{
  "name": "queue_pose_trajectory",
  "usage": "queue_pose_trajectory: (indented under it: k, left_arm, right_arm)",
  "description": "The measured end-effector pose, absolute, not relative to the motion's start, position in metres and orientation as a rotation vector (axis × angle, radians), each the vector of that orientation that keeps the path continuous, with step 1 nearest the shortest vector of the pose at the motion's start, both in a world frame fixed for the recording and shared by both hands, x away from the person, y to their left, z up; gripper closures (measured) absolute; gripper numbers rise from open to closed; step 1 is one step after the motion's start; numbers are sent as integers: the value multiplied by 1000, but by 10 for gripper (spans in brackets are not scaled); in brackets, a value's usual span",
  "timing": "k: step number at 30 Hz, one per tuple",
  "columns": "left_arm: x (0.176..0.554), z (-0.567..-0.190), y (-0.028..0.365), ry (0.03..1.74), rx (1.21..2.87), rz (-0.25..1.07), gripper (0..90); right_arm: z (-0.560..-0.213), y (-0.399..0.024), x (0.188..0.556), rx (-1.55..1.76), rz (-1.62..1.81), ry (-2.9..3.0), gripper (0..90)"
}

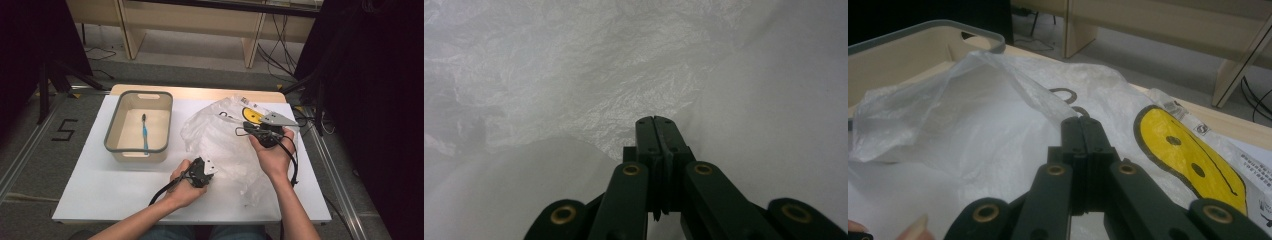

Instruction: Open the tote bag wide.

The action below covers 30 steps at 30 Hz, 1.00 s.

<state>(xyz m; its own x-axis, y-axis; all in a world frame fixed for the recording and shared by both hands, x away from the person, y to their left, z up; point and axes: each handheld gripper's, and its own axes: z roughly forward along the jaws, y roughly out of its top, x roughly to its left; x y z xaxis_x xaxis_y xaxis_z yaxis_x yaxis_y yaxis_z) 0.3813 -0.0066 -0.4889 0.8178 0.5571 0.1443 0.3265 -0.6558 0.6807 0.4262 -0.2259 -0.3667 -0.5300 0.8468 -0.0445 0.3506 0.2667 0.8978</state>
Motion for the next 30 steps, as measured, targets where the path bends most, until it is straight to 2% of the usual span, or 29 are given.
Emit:
queue_pose_trajectory:
  k: [18, 26, 30]
  left_arm:
    - [380, -489, -3, 650, 2299, 438, 890]
    - [376, -481, 3, 642, 2253, 458, 774]
    - [373, -475, 8, 649, 2218, 475, 644]
  right_arm:
    - [-371, -226, 425, 1079, 1233, 1999, 900]
    - [-374, -226, 426, 1073, 1233, 2002, 900]
    - [-374, -226, 425, 1079, 1234, 2000, 900]
